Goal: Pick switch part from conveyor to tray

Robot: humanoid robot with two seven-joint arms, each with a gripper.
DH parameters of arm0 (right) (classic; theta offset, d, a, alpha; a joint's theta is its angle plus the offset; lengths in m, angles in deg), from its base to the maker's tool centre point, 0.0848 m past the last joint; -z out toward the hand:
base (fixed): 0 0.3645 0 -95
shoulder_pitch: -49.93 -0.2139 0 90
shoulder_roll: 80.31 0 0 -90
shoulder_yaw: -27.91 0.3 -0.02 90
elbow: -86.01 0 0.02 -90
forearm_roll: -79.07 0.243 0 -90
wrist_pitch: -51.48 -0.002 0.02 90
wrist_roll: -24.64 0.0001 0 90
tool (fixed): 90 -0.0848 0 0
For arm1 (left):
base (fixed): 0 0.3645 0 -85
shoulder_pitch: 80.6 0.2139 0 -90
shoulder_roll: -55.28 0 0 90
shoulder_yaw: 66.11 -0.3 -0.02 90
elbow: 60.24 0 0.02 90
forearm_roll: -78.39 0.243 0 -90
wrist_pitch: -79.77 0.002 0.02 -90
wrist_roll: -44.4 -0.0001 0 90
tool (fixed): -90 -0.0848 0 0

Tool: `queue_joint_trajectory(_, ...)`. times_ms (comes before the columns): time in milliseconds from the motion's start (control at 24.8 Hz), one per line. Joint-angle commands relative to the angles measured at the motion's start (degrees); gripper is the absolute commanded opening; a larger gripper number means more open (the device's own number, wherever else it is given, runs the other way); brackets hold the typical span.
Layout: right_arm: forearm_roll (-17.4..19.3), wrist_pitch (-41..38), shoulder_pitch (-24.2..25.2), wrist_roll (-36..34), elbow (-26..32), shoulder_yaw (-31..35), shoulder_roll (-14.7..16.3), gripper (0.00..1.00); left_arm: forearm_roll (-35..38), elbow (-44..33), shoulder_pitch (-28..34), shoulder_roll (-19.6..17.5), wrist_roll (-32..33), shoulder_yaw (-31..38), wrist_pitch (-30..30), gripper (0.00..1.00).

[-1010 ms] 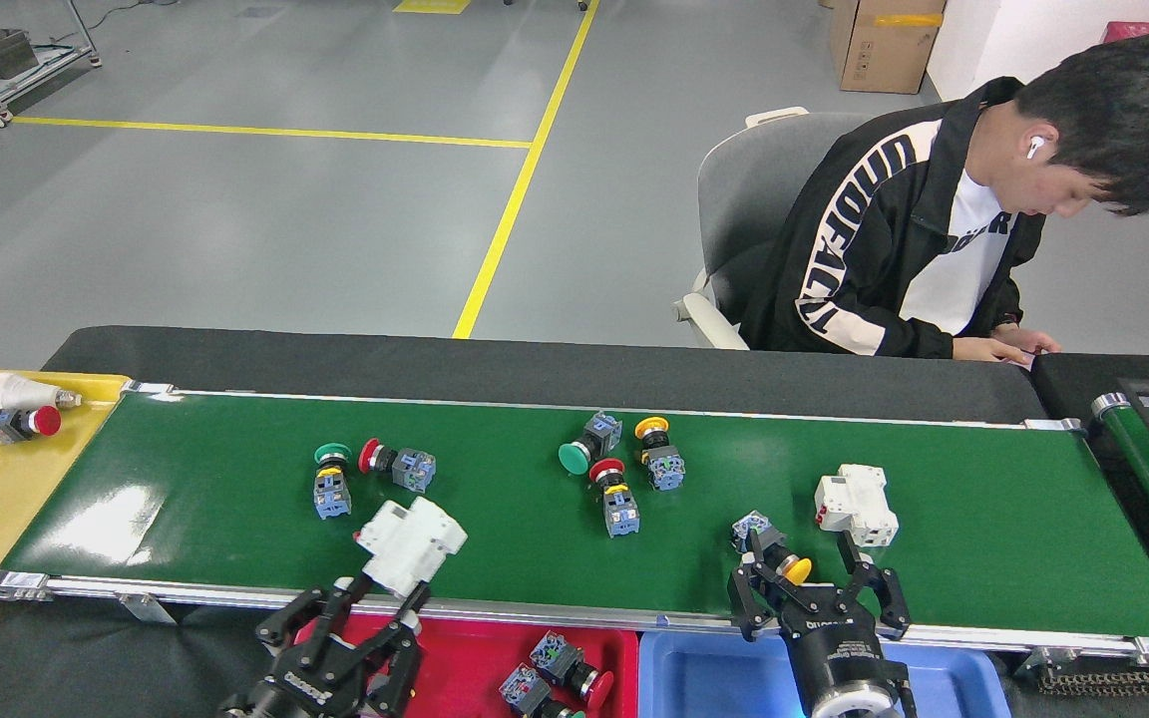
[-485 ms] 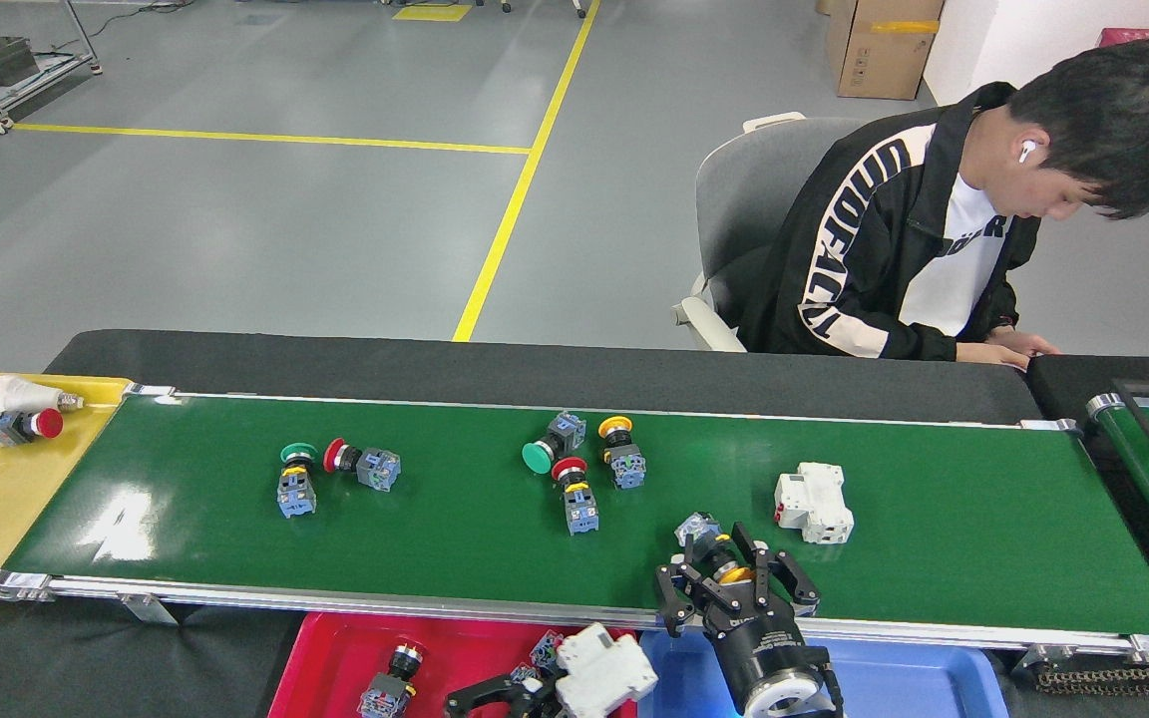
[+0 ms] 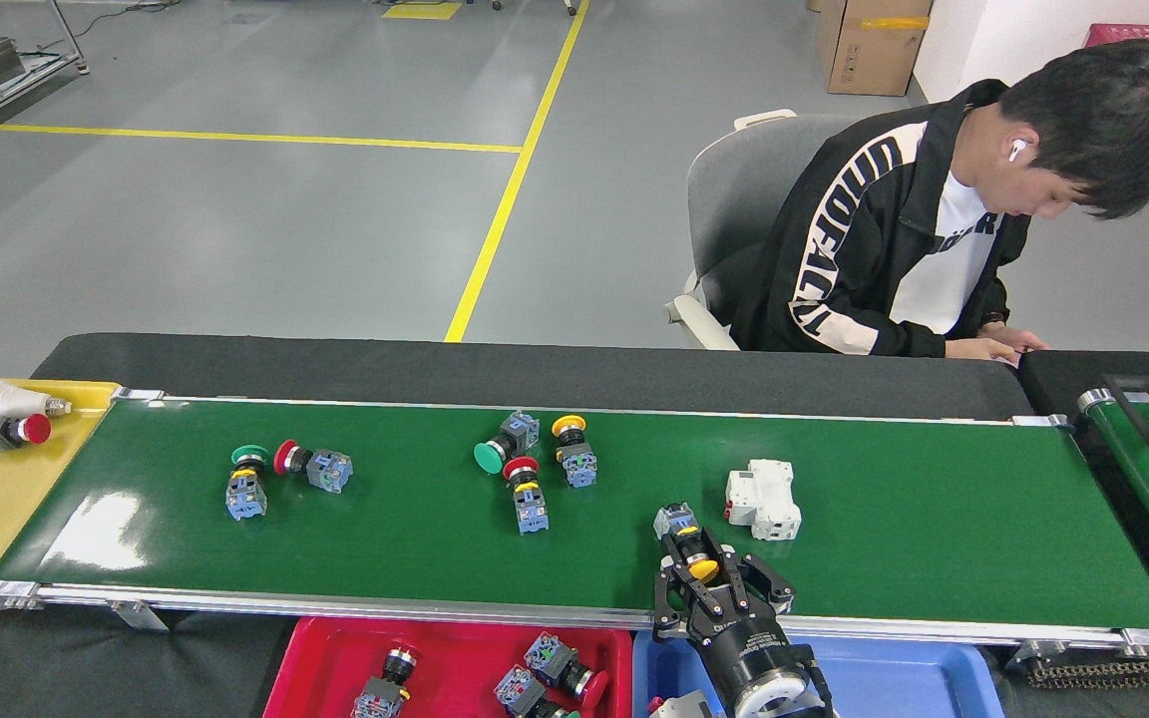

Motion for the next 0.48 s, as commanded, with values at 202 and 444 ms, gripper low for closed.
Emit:
queue_joint_trajectory(202, 9.53, -3.27, -0.16, 1.09, 12.01, 9.37, 7.91, 0.11, -10.97, -5.48, 2.94, 0.41, 0.16, 12.11, 0.52, 1.00)
queue_joint_trajectory(444, 13.84, -11.36, 1.86, 1.09, 12.89, 13.85, 10.55, 0.12, -23.63, -5.48, 3.02, 2.08, 2.18, 32.94, 0.52, 1.00)
